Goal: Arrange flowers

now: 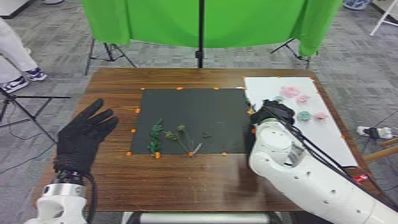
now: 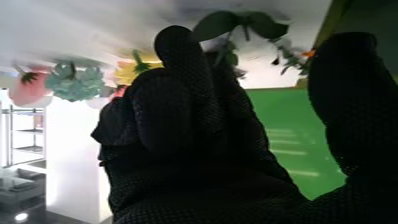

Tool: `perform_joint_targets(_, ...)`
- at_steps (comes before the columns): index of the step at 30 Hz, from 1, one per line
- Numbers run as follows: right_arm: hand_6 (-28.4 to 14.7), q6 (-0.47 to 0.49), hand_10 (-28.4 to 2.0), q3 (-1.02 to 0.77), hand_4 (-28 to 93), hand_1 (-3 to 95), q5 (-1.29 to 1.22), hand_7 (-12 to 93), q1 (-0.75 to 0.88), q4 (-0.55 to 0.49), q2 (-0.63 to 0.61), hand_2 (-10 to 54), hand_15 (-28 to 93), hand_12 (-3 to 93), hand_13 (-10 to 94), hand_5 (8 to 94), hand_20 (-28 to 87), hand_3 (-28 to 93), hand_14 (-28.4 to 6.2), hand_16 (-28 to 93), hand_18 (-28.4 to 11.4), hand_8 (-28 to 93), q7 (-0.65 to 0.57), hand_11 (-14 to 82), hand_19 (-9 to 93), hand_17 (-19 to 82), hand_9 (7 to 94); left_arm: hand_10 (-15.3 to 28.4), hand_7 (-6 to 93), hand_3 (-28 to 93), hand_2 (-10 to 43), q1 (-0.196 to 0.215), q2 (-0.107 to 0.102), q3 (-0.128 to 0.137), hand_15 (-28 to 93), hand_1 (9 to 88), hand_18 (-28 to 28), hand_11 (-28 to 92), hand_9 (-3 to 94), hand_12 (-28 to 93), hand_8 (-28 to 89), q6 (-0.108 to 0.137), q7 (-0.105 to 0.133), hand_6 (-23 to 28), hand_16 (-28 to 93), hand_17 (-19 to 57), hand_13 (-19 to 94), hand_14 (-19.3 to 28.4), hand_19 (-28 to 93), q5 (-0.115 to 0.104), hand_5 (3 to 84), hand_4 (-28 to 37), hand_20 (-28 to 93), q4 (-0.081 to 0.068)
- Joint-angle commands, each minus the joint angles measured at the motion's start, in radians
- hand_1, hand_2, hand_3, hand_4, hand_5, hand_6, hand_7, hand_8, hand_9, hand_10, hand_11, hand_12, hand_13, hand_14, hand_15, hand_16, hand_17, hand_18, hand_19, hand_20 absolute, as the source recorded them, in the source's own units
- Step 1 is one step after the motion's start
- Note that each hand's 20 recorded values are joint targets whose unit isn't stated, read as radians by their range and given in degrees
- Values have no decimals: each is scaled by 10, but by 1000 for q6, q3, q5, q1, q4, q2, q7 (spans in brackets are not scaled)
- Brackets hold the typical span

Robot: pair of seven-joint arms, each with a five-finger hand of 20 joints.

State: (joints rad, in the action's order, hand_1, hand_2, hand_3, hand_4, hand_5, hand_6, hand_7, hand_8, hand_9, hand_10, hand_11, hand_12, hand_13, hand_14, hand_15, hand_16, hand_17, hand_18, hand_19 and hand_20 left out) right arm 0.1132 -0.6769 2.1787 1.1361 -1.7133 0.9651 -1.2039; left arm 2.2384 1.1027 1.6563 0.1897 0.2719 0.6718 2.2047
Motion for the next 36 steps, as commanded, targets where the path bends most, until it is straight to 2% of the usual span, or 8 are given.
perform_joint_targets(1,-94,24,-219,87,-250,349,-20,104,-69,114,49,-94,859,177,653,648,468,736,-172,123,-284,-103,-52,468,932,307,683,206,147,792,76,-5,14,5,552,259,268,275,377,114,-101,0,-31,104,-85,-73,277,276,588,7,405,-230,122,2)
perform_joint_targets(4,-68,2,-190,147,-269,399,-17,144,-103,164,50,-95,852,184,687,740,488,739,-155,133,-284,-110,-50,484,932,334,732,207,146,792,77,-6,12,-1,552,258,268,275,378,114,-101,0,-28,104,-86,-73,277,276,588,3,405,-230,123,0)
perform_joint_targets(9,-28,-89,-129,194,-282,552,25,207,-104,172,28,-95,825,227,756,878,542,649,-111,161,-275,64,-20,450,932,391,858,207,146,792,77,-13,14,0,552,258,268,276,378,114,-101,-1,-30,105,-86,-73,277,276,588,5,406,-229,123,-2)
perform_joint_targets(12,-21,-146,-125,209,-283,562,63,210,-103,163,5,-95,816,209,788,910,578,668,-95,172,-266,83,-15,449,932,417,900,206,146,793,77,-6,15,4,553,258,268,275,378,113,-100,0,-28,105,-86,-73,277,276,588,6,406,-228,123,1)
perform_joint_targets(20,-29,-364,-126,217,-283,557,166,214,-129,115,-67,-95,828,212,807,928,615,720,-92,184,-262,104,-43,468,932,434,920,207,146,795,76,-1,22,10,552,258,268,276,378,113,-101,1,-34,105,-86,-73,277,276,588,8,406,-228,124,2)
perform_joint_targets(24,-36,-439,-126,220,-283,559,207,218,-157,66,-100,-95,833,210,811,933,627,735,-94,187,-264,111,-55,473,932,437,924,207,146,795,77,5,14,6,552,257,268,276,378,113,-101,6,-17,105,-86,-73,277,276,588,2,407,-228,125,3)
perform_joint_targets(31,-42,-464,-127,202,-283,558,239,220,-172,-15,-107,-95,839,210,813,936,640,751,-98,191,-265,119,-39,478,932,437,927,206,146,796,77,16,1,0,553,256,267,275,379,113,-100,8,8,105,-86,-73,277,276,587,-5,406,-229,125,3)
perform_joint_targets(36,-45,-413,-127,128,-283,550,241,231,-88,-128,-57,-95,842,212,817,937,649,770,-101,192,-270,122,12,477,932,438,932,206,145,796,77,26,-17,-7,552,257,267,276,379,114,-100,19,32,105,-86,-73,278,276,587,-12,407,-228,126,4)
